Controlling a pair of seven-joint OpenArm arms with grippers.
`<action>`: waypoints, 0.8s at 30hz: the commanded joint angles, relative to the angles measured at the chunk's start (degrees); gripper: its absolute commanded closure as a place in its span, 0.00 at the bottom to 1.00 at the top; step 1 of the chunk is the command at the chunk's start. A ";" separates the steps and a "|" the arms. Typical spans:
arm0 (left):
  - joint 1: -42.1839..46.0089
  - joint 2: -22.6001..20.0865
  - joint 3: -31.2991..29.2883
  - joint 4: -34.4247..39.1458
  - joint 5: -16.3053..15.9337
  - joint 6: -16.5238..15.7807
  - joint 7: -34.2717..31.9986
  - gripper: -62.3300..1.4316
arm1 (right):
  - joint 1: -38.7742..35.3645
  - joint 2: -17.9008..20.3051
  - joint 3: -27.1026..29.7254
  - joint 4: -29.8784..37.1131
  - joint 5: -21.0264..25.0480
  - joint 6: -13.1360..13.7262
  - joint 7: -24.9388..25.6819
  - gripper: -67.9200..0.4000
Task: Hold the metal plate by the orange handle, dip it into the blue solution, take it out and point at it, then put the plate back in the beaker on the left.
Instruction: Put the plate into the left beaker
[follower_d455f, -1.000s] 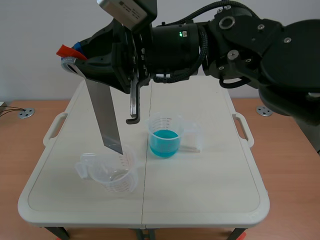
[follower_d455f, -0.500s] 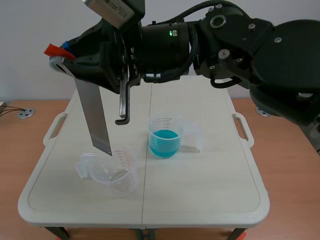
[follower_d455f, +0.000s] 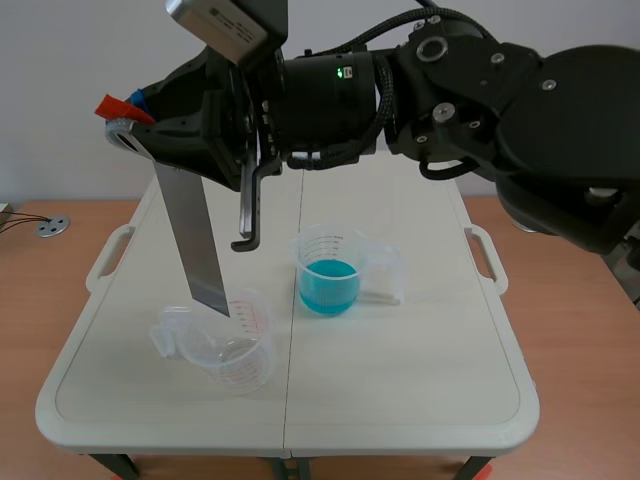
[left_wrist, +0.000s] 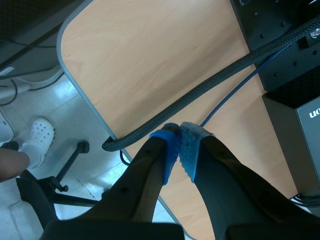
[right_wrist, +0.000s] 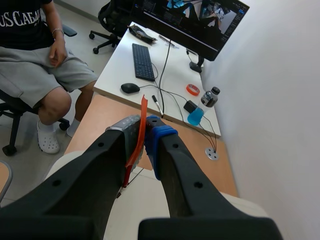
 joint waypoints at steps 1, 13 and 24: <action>0.50 0.28 -0.11 0.28 0.04 -0.50 -0.20 0.93 | 1.60 -0.92 -0.66 -0.52 0.81 0.33 0.83 0.98; 0.50 0.28 -0.11 0.28 0.04 -0.50 -0.20 0.93 | 1.57 -2.97 -2.56 -6.43 0.79 0.33 0.87 0.98; 0.50 0.28 -0.11 0.28 0.04 -0.50 -0.20 0.93 | 1.27 -5.33 -3.58 -13.31 0.83 0.33 1.86 0.98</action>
